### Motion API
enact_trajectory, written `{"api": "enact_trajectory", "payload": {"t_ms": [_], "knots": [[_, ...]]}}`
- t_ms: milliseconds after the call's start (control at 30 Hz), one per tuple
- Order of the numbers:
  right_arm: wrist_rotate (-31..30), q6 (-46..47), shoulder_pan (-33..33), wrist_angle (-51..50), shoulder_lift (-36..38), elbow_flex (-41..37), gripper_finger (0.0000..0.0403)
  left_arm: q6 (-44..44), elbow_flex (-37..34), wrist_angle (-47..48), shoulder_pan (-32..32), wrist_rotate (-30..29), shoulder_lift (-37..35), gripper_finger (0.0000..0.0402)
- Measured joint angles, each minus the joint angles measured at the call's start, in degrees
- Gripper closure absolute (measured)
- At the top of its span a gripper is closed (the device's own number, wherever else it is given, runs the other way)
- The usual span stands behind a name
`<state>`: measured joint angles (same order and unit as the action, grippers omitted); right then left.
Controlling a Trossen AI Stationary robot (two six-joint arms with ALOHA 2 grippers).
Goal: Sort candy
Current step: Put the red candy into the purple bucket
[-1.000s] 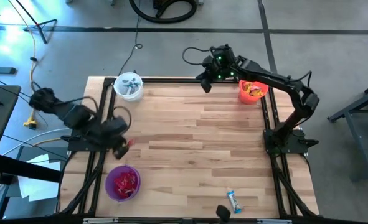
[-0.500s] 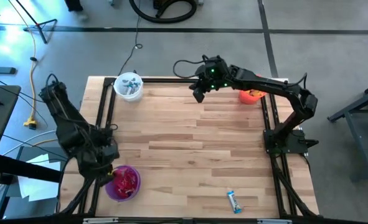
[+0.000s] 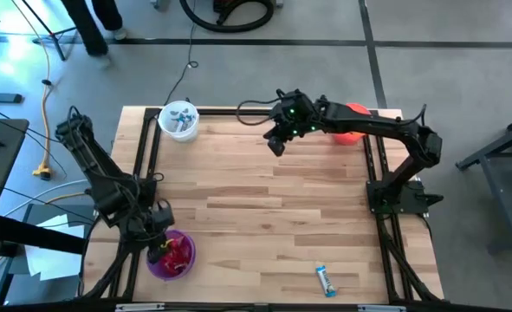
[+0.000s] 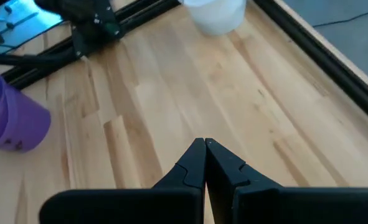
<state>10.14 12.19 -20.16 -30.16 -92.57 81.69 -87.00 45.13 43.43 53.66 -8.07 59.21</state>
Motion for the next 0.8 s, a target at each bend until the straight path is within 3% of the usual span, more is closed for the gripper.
{"api": "enact_trajectory", "payload": {"t_ms": [267, 533, 800], "knots": [[-4.0, 1.5, 4.2, -7.7, 4.3, 0.0, 0.0403, 4.1, -0.4, 0.0, 0.0, 6.5, 2.9, 0.0361], [-4.4, 4.5, 11.8, -21.8, 5.8, -0.3, 0.0403, 8.8, 0.0, 0.2, 0.0, 6.7, 1.5, 0.0294], [-3.3, 14.2, 24.6, -18.9, 6.2, -12.3, 0.0403, 17.7, 3.9, 0.0, -0.1, 5.2, 0.1, 0.0287]]}}
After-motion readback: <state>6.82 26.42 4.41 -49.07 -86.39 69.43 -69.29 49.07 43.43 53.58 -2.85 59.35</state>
